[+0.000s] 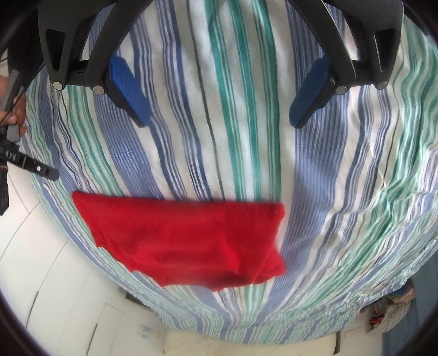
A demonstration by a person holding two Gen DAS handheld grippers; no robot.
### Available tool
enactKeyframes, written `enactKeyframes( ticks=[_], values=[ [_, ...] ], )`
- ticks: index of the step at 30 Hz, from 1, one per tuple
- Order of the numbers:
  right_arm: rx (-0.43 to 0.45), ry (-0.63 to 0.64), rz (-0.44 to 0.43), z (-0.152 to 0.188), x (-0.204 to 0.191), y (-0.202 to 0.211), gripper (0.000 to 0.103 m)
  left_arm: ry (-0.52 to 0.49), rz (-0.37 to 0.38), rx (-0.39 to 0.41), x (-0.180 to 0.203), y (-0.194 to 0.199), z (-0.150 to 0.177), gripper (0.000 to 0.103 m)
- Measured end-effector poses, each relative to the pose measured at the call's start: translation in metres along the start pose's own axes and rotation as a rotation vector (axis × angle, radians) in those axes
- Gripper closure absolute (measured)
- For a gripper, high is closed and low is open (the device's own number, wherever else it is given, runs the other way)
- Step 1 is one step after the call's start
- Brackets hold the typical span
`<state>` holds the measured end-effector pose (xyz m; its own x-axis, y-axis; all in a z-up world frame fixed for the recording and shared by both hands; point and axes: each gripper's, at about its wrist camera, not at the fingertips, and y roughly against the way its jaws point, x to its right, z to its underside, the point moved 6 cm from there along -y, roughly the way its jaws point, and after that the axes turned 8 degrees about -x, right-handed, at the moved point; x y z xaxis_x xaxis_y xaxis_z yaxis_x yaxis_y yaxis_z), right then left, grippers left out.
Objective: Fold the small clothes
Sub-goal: 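Grasp an edge of the folded sweater with the right tool, then fold the held edge over the sweater and open the right tool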
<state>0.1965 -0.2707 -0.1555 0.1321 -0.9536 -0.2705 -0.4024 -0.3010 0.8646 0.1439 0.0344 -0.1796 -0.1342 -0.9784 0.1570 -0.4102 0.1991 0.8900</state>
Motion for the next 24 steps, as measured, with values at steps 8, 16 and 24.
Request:
enactKeyframes(
  ticks=[8, 16, 24],
  values=[
    [0.038, -0.117, 0.016, -0.125, 0.047, -0.011, 0.027, 0.015, -0.035, -0.009, -0.006, -0.029, 0.028, 0.001],
    [-0.157, -0.304, -0.033, -0.141, 0.056, -0.095, 0.076, -0.016, -0.012, 0.017, -0.005, -0.032, 0.032, 0.001],
    [-0.046, -0.080, -0.080, -0.194, -0.057, -0.045, 0.090, -0.023, -0.029, 0.036, -0.001, -0.033, 0.033, 0.000]
  ],
)
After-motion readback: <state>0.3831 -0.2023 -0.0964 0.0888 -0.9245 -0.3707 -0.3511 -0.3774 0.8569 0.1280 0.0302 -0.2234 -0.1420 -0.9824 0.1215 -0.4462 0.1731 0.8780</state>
